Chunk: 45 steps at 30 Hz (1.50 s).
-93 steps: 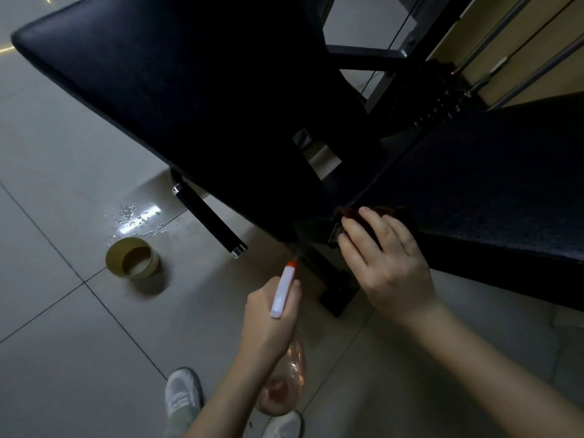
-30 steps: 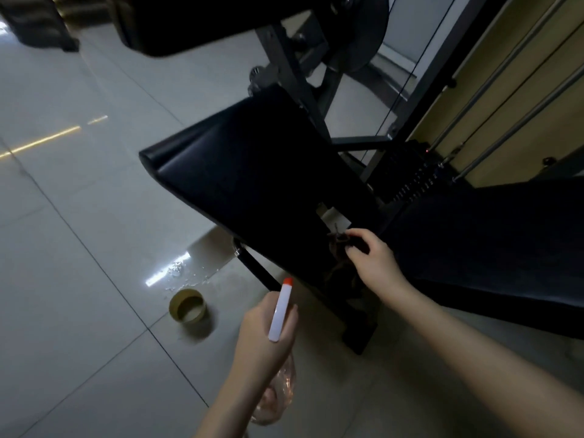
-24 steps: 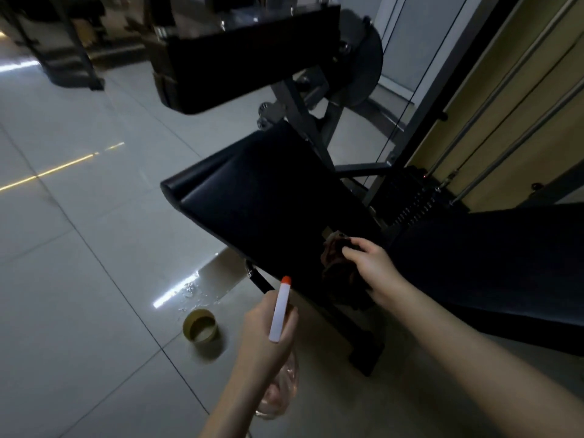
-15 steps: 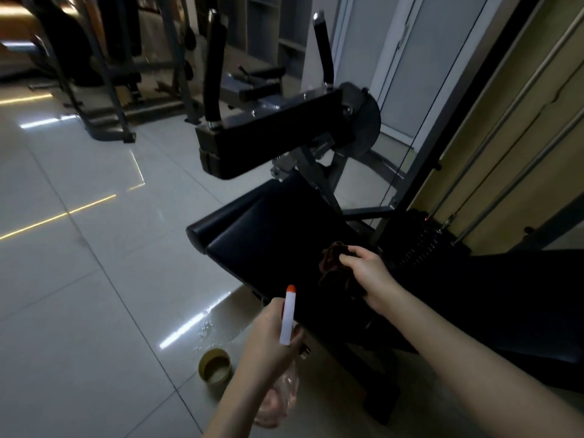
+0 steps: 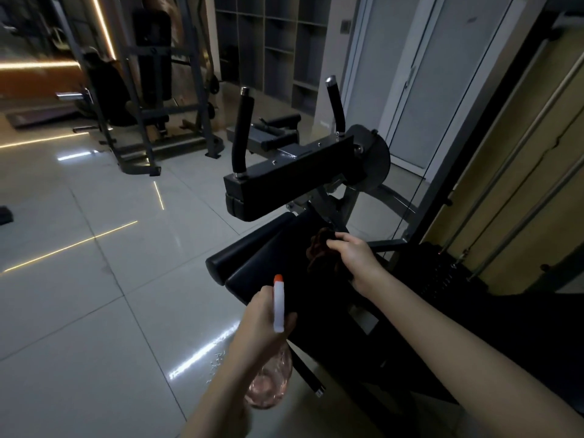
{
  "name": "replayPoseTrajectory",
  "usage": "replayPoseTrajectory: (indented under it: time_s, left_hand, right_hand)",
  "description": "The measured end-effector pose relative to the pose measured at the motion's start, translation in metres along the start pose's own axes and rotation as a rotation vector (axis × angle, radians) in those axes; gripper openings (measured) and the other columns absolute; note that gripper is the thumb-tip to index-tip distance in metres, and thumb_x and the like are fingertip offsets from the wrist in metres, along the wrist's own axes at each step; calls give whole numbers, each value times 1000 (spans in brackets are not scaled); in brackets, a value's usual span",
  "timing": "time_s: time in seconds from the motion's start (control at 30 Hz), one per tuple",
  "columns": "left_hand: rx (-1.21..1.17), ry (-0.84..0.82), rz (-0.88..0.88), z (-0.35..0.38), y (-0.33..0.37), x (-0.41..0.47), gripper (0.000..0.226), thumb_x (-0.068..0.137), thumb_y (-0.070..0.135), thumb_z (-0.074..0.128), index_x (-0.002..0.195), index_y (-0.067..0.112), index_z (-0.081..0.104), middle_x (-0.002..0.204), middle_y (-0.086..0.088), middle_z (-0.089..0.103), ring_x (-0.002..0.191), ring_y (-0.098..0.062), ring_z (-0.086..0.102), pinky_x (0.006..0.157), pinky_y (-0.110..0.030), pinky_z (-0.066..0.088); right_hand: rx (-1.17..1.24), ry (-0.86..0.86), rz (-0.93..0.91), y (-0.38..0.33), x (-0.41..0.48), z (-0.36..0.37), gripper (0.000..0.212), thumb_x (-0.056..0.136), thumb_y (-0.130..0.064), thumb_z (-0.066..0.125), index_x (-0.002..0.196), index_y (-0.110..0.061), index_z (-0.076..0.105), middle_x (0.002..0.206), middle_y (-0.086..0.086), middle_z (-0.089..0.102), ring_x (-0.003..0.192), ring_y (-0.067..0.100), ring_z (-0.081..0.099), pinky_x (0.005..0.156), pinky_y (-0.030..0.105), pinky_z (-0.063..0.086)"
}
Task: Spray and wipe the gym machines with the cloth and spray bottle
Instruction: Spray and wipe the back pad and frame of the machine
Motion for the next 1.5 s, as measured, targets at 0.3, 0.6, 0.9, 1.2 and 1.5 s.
replayPoseTrajectory:
  time_s: [0.3,0.6,0.9,1.2,1.5]
  left_hand:
    - [-62,168,-215,-33,-28,68,21,86,20,67,98,16,50,96,-13,58,82,-21,56,64,-17,40]
    - [-105,329,-221,-88,-64,122,20,87,45,62,86,27,54,77,4,60,69,-6,57,64,-27,48]
    - [-344,198,-119,-130,-87,153,9,79,59,48,83,58,56,78,14,65,71,-1,58,66,-18,46]
    - [-458,-1,-93,-159,-134,206,23,67,72,56,80,54,61,94,-7,66,91,-25,65,89,-46,50]
    - [-519,-37,-129,-155,-144,224,58,71,68,53,77,12,63,62,2,61,58,-10,58,55,-23,45]
  right_hand:
    - [77,-35,-5,-47,79,34,29,91,-11,57,119,-16,55,101,8,61,88,19,60,65,26,50]
    - [98,-108,-113,-97,161,120,22,92,-10,55,113,-12,58,93,6,64,85,19,62,66,26,49]
    - [-260,-70,-398,-100,213,183,25,93,-10,50,116,-14,60,109,3,61,107,23,57,94,31,43]
    - [-917,279,-726,-99,242,177,38,75,-12,39,97,0,67,97,18,66,95,36,58,104,45,34]
    - [-835,316,-701,-98,260,169,30,89,-22,46,87,-1,67,93,14,66,95,32,58,107,38,27]
Point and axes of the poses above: each hand's wrist, its own x-axis towards the middle knuckle, its own z-axis out of the palm, y = z × x, the point moved 6 cm from there along x, towards the middle knuckle
